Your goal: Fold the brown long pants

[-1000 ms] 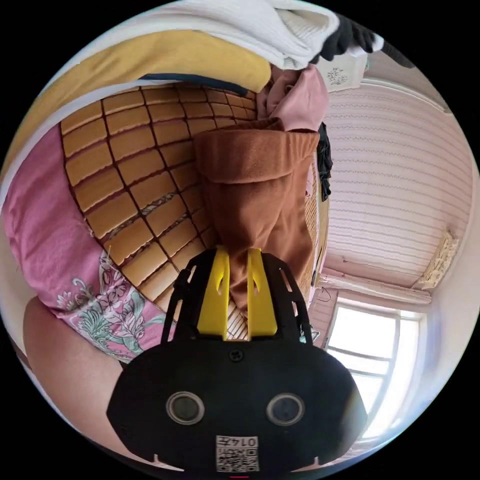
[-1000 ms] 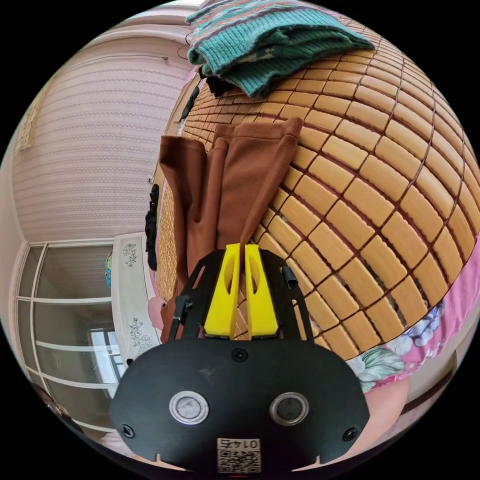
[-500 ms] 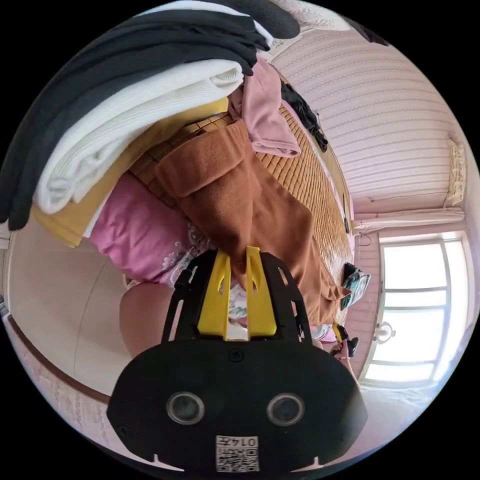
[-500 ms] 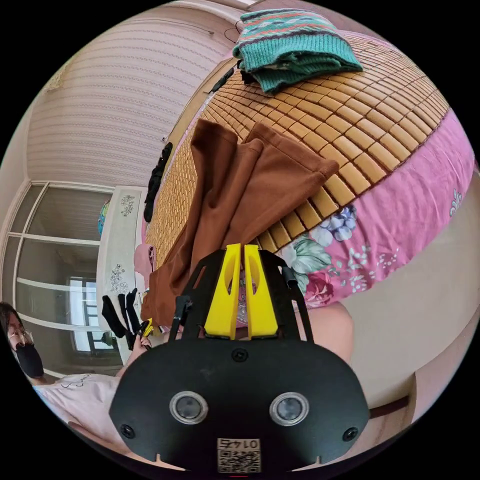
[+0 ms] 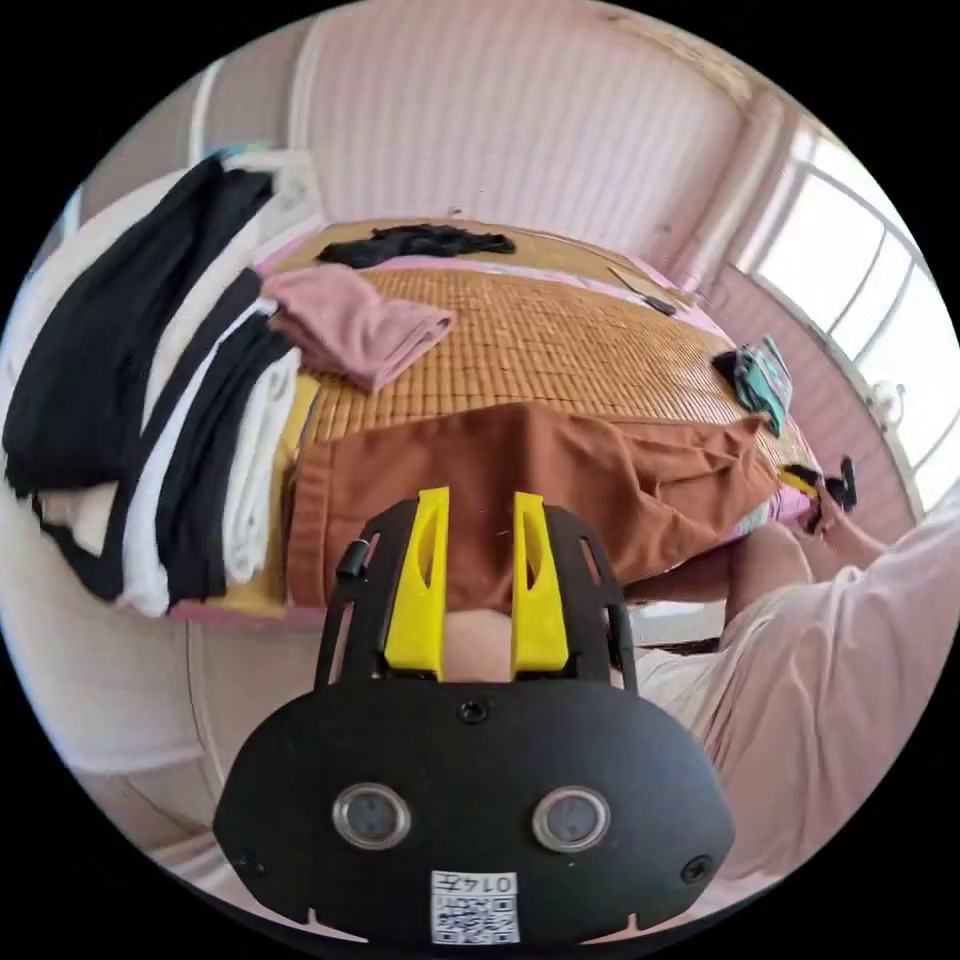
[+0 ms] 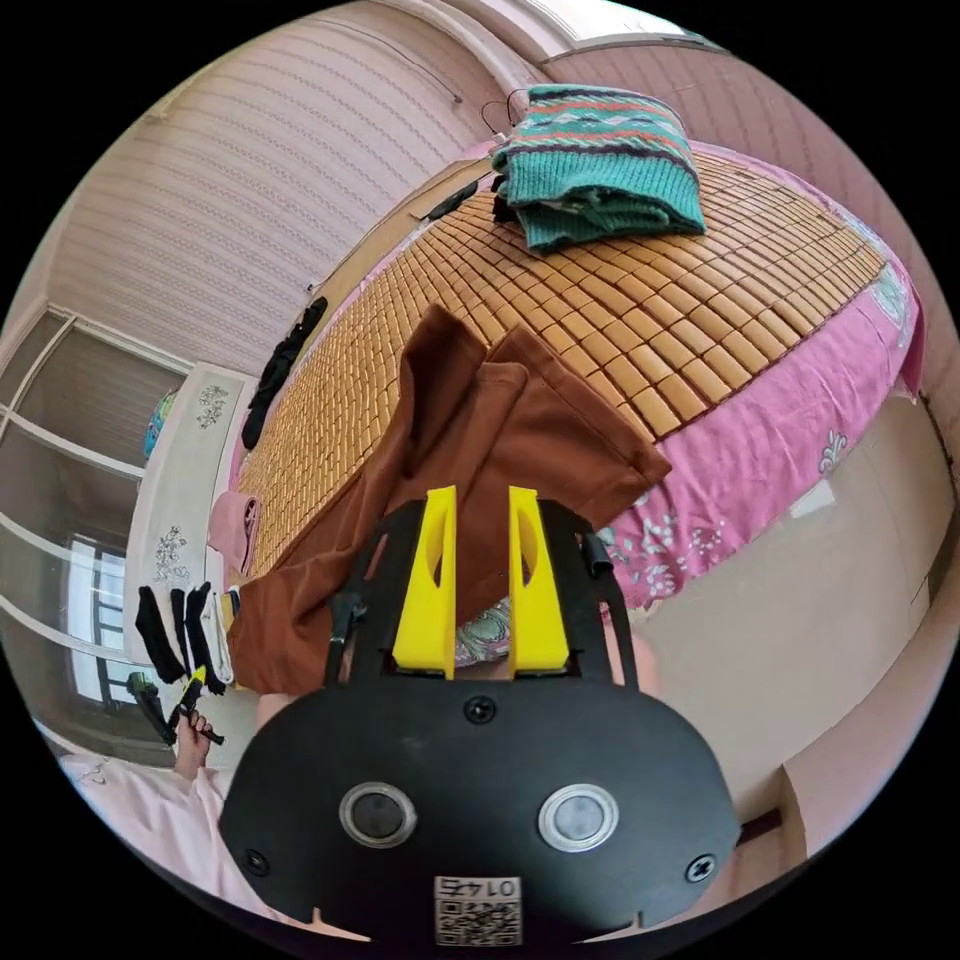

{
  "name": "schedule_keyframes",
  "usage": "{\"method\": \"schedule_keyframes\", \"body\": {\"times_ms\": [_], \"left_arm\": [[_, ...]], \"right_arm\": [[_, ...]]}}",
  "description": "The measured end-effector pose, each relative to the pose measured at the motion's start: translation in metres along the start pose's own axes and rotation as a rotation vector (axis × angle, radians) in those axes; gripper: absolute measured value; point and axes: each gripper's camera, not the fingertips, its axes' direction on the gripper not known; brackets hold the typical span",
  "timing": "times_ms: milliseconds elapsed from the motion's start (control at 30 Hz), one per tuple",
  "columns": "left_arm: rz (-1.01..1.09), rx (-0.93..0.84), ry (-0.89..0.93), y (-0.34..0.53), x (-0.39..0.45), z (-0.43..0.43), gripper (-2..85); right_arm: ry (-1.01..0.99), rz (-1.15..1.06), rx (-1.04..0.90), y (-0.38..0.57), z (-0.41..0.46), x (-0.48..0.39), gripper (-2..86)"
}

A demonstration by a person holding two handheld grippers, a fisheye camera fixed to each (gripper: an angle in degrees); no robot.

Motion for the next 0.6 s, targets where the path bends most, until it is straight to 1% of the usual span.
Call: {"method": "schedule_keyframes", "body": {"times_ms": [33,100,167,233,267,300,400,467,500,600], "left_arm": [[0.069,0.01,0.015,-0.011,0.016,0.007,10.8],[0.278,-0.01,0.091,-0.054,0.079,0.042,11.7],[0.384,-0.029,0.152,-0.083,0.118,0.07,12.1],[0.477,-0.037,0.156,-0.107,0.154,0.099,12.4],[0.527,-0.06,0.137,-0.122,0.174,0.12,12.7],[0.552,-0.114,0.117,-0.136,0.192,0.142,13.0],[0.609,-0.274,0.096,-0.159,0.229,0.188,13.3],[0.63,-0.296,0.117,-0.167,0.243,0.199,13.1],[0.627,-0.291,0.135,-0.173,0.25,0.2,13.0],[0.614,-0.269,0.16,-0.183,0.262,0.203,12.9]], "right_arm": [[-0.002,-0.001,-0.01,-0.009,0.01,-0.004,10.4],[0.024,0.049,-0.011,-0.021,0.023,-0.004,12.4],[0.023,0.113,-0.04,-0.032,0.037,0.0,13.0],[0.031,0.135,-0.028,-0.036,0.038,-0.001,10.3],[0.011,0.148,-0.067,-0.038,0.041,-0.002,5.3],[-0.006,0.144,-0.083,-0.039,0.042,-0.003,2.7],[-0.074,0.041,-0.039,-0.04,0.016,-0.021,1.1],[-0.039,-0.049,0.038,-0.024,-0.029,-0.038,0.5],[-0.028,-0.057,0.046,-0.017,-0.038,-0.038,0.5],[0.07,0.001,0.033,0.017,-0.054,-0.011,0.4]]}}
